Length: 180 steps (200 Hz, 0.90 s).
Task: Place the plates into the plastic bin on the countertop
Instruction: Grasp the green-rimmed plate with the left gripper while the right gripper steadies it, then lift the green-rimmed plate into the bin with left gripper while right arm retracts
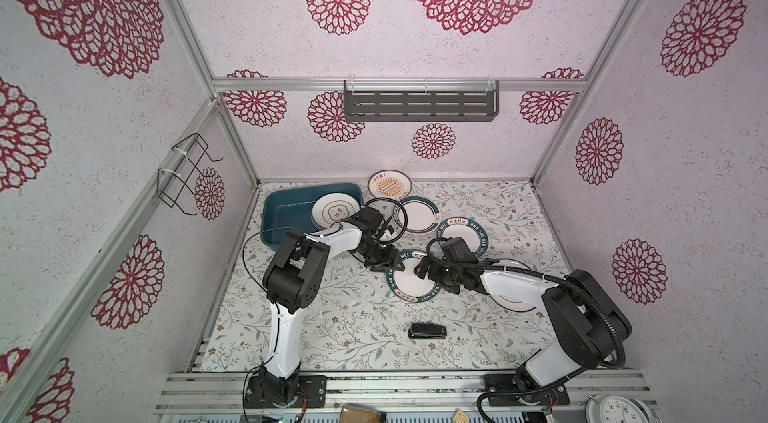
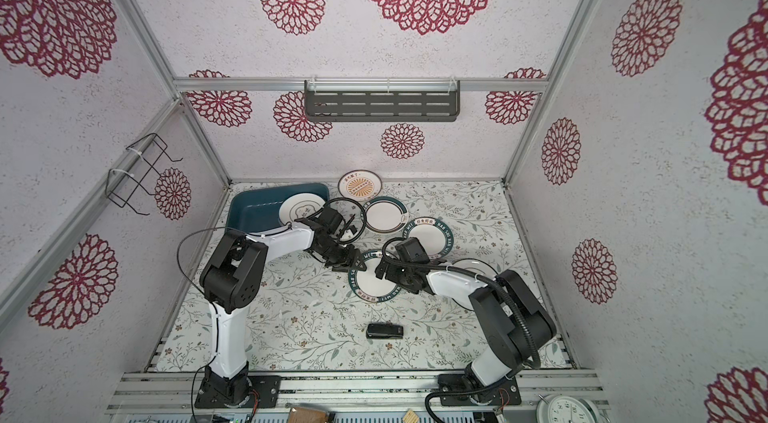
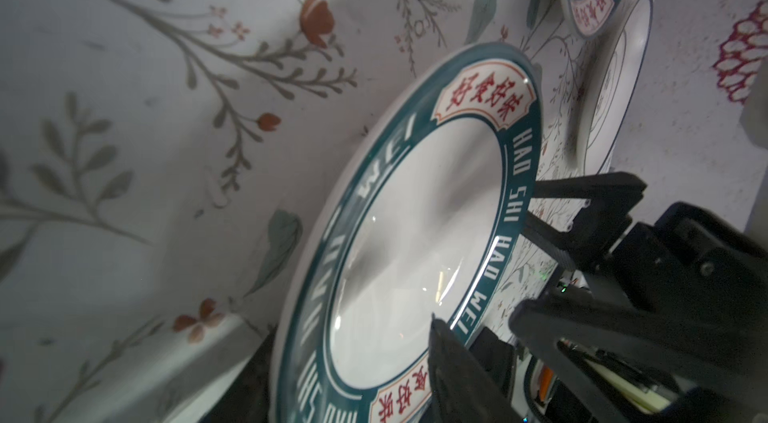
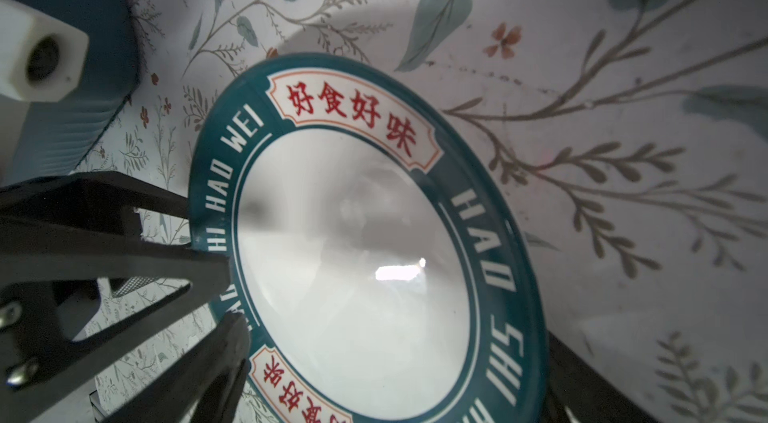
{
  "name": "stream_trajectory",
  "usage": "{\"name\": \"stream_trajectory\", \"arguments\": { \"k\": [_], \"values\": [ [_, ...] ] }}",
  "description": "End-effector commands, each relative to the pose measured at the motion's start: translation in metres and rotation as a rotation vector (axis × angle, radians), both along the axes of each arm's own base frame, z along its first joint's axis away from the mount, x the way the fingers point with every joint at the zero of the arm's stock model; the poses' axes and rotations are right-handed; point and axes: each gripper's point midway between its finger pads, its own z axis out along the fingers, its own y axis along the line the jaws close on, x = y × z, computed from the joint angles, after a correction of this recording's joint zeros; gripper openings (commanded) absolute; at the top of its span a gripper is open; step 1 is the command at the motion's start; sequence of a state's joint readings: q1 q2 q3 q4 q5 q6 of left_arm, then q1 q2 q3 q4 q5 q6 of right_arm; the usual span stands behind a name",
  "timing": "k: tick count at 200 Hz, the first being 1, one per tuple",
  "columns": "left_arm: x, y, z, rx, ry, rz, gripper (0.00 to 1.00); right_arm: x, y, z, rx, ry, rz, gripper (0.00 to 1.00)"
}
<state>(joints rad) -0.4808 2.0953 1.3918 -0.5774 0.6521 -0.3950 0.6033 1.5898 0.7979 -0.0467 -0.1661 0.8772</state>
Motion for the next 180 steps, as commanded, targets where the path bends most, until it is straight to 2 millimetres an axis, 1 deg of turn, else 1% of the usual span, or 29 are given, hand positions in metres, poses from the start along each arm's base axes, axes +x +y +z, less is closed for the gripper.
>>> {"name": "stream_trajectory", "arguments": {
  "k": [1, 13, 25, 42, 72, 95, 105, 119, 144, 151, 152, 154, 166, 180],
  "values": [
    [0.008, -0.015, 0.012, -0.088, -0.039, 0.001, 0.42, -0.011, 0.021, -0.002, 0.027, 0.043, 0.107, 0.99],
    [0.012, -0.013, 0.014, -0.089, -0.045, 0.007, 0.34, -0.009, 0.023, -0.001, 0.024, 0.044, 0.120, 0.99],
    [0.016, -0.010, 0.016, -0.083, -0.051, 0.014, 0.28, -0.005, 0.026, 0.000, 0.025, 0.041, 0.130, 0.99],
    [0.022, -0.006, 0.020, -0.092, -0.060, 0.034, 0.25, -0.001, 0.029, 0.002, 0.019, 0.042, 0.144, 0.99],
    [0.030, -0.003, 0.031, -0.109, -0.075, 0.038, 0.16, 0.003, 0.031, 0.005, 0.005, 0.041, 0.154, 0.99],
    [0.037, 0.001, 0.041, -0.104, -0.090, 0.044, 0.11, 0.009, 0.025, 0.011, -0.010, 0.012, 0.129, 0.99],
    [0.041, 0.003, 0.046, -0.100, -0.099, 0.053, 0.07, 0.013, 0.021, 0.017, -0.012, -0.008, 0.112, 0.99],
    [0.049, 0.010, 0.057, -0.100, -0.115, 0.089, 0.00, 0.019, 0.014, 0.027, -0.015, -0.035, 0.085, 0.99],
    [0.064, 0.021, 0.089, -0.157, -0.162, 0.150, 0.00, 0.030, 0.004, 0.056, -0.011, -0.117, 0.028, 0.99],
    [0.069, 0.025, 0.093, -0.169, -0.162, 0.168, 0.00, 0.034, 0.001, 0.064, -0.013, -0.142, 0.012, 0.99],
    [0.069, 0.026, 0.101, -0.178, -0.179, 0.169, 0.00, 0.034, 0.001, 0.065, -0.013, -0.145, 0.011, 0.99],
    [0.070, 0.027, 0.110, -0.189, -0.195, 0.171, 0.00, 0.036, -0.001, 0.068, -0.013, -0.154, 0.003, 0.99],
    [0.075, 0.037, 0.127, -0.212, -0.218, 0.196, 0.00, 0.044, -0.005, 0.086, -0.016, -0.210, -0.030, 0.99],
    [0.081, 0.049, 0.145, -0.231, -0.245, 0.227, 0.00, 0.058, -0.006, 0.109, 0.005, -0.282, -0.054, 0.99]
  ]
}}
